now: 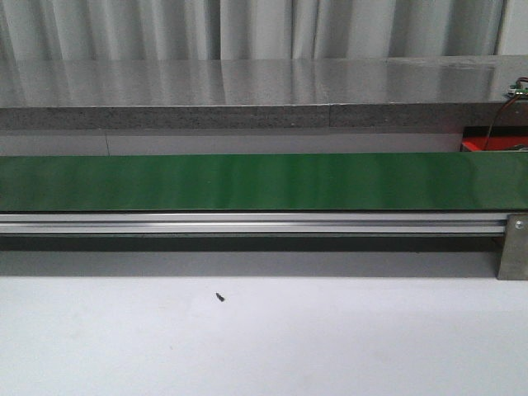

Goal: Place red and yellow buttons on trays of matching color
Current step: 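Set the yellow button on the belt start and open the left gripper, then move the left gripper over the red push-button on the table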

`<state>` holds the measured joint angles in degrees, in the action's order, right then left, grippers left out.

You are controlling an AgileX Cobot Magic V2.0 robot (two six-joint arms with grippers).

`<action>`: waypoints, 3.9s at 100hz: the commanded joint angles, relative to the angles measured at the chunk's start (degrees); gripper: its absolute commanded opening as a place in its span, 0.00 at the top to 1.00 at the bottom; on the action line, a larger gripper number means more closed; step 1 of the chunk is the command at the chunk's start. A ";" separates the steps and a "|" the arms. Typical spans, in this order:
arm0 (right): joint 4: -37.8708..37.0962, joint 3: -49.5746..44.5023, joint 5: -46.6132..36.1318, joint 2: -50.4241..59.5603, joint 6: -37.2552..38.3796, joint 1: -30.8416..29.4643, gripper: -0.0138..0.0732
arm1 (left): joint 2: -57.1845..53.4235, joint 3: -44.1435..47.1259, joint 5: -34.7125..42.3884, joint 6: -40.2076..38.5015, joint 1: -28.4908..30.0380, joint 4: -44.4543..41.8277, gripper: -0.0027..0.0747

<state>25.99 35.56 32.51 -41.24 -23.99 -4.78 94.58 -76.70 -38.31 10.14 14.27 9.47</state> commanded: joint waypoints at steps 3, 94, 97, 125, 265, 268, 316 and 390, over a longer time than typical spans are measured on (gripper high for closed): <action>0.68 1.41 -3.17 0.36 0.10 0.01 0.92 | -1.08 -1.57 2.84 0.27 -0.77 0.84 0.88; 0.68 1.41 -3.17 0.36 0.10 0.01 0.92 | 3.67 -1.57 0.67 1.19 -1.93 1.38 0.62; 0.68 1.41 -3.17 0.36 0.10 0.01 0.92 | 3.67 -1.57 0.79 1.19 -1.93 1.38 0.60; 0.68 1.41 -3.17 0.36 0.10 0.01 0.92 | 3.67 -1.57 0.45 1.19 -2.29 1.48 0.46; 0.68 1.41 -3.17 0.36 0.10 0.01 0.92 | 3.13 -14.45 -0.25 1.19 2.20 5.32 0.32; 0.68 1.41 -3.17 0.36 0.10 0.01 0.92 | 3.27 -14.45 0.01 1.19 3.41 5.25 0.32; 0.68 1.41 -3.17 0.36 0.10 0.01 0.92 | 14.12 -19.22 1.54 1.19 13.11 3.79 0.32; 0.68 1.41 -3.17 0.36 0.10 0.01 0.92 | 31.01 -36.80 2.68 -1.73 13.11 -3.74 0.32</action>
<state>25.99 35.56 32.51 -41.24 -23.99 -4.78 129.43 -111.36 -39.85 9.17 27.33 6.65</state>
